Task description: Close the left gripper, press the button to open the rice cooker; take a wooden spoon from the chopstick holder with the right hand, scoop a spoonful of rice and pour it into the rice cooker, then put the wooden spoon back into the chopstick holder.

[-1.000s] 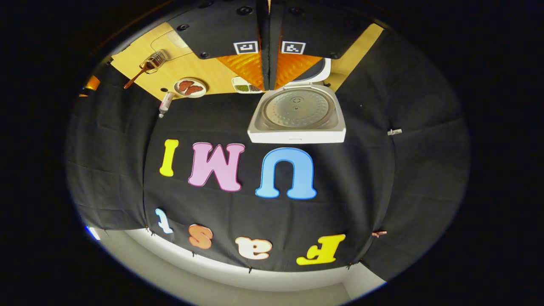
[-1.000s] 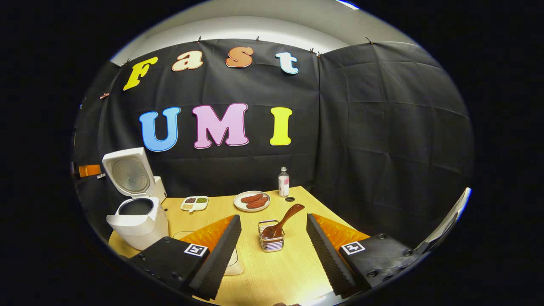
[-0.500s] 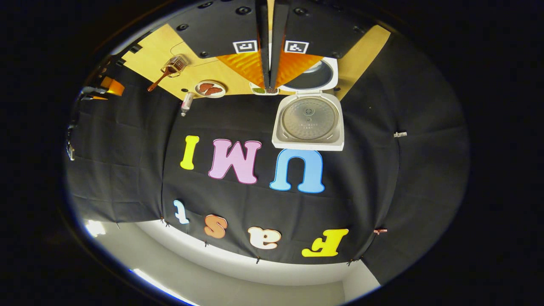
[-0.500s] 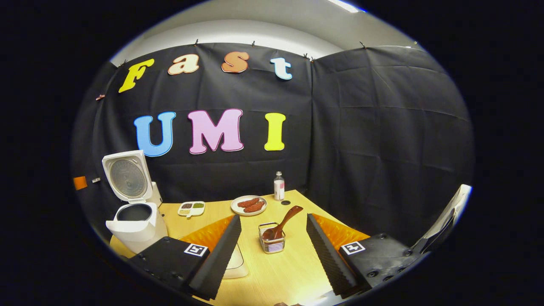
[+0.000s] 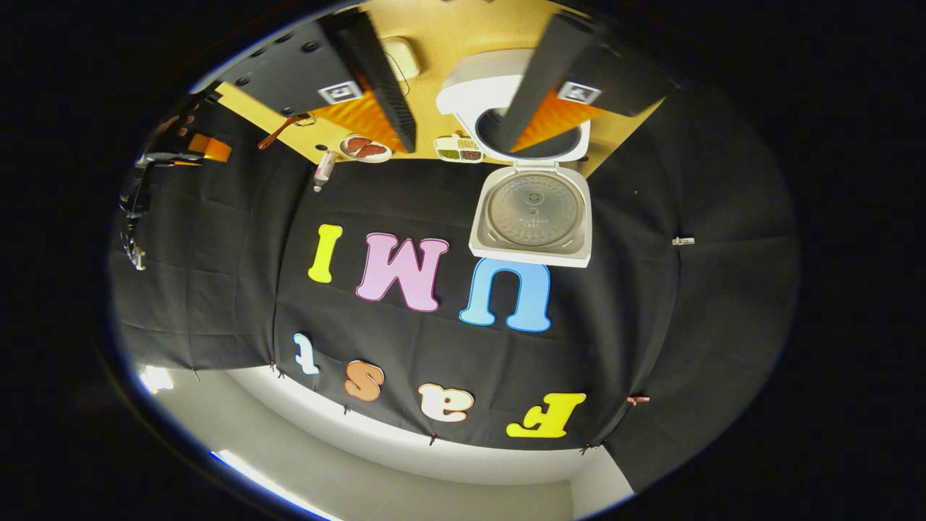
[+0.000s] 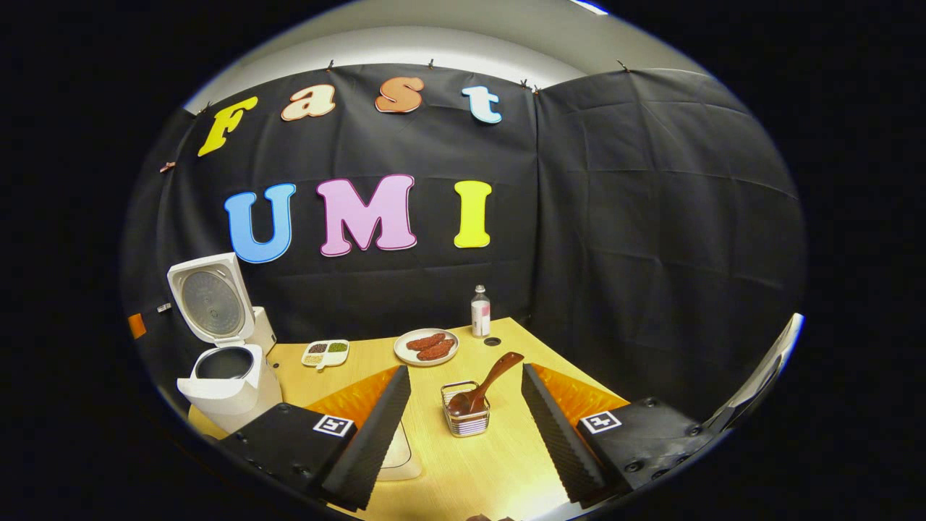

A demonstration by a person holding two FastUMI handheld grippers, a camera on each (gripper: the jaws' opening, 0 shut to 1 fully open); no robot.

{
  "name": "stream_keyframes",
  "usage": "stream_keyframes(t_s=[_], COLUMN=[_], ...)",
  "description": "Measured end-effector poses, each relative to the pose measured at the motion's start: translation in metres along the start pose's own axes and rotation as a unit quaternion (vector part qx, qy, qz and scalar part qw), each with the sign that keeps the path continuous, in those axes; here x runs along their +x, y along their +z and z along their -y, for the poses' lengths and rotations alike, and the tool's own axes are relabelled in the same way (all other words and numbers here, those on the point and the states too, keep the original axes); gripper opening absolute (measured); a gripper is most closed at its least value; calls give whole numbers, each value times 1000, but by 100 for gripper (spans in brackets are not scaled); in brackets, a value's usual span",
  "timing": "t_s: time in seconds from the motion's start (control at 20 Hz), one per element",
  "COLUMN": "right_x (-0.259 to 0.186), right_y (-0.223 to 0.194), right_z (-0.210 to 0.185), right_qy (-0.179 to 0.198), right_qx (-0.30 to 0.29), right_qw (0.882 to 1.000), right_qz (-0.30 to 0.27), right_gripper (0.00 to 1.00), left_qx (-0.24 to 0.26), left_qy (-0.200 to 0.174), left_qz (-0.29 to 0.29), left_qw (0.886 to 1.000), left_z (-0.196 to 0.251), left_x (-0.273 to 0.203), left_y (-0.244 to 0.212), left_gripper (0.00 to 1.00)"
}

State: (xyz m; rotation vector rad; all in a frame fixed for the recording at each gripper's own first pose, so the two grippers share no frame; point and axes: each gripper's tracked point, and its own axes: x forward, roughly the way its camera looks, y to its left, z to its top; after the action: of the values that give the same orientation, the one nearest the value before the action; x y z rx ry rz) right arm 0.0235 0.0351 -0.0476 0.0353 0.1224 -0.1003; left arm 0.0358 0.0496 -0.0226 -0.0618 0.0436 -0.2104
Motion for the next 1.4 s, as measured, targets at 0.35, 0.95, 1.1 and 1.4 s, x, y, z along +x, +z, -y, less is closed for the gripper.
stream_keyframes(t_s=[0.35, 0.95, 1.1, 1.4], right_x=[65, 161, 179, 215], right_y=[-34, -126, -138, -154], right_z=[13, 46, 44, 33], right_qy=[28, 45, 61, 85], right_qx=[10, 50, 64, 97], right_qw=[997, 980, 976, 968], right_qz=[-68, -188, -200, -217], right_gripper=[98, 99, 99, 99], left_qx=[1, -2, 0, -13], left_qy=[53, 156, 172, 182], left_qz=[-25, -61, -69, -108], left_qw=[998, 986, 983, 977], left_z=[10, 24, 38, 75], left_x=[-2, -20, -22, -20], left_y=[-24, -49, -58, -99], left_gripper=[95, 95, 95, 95])
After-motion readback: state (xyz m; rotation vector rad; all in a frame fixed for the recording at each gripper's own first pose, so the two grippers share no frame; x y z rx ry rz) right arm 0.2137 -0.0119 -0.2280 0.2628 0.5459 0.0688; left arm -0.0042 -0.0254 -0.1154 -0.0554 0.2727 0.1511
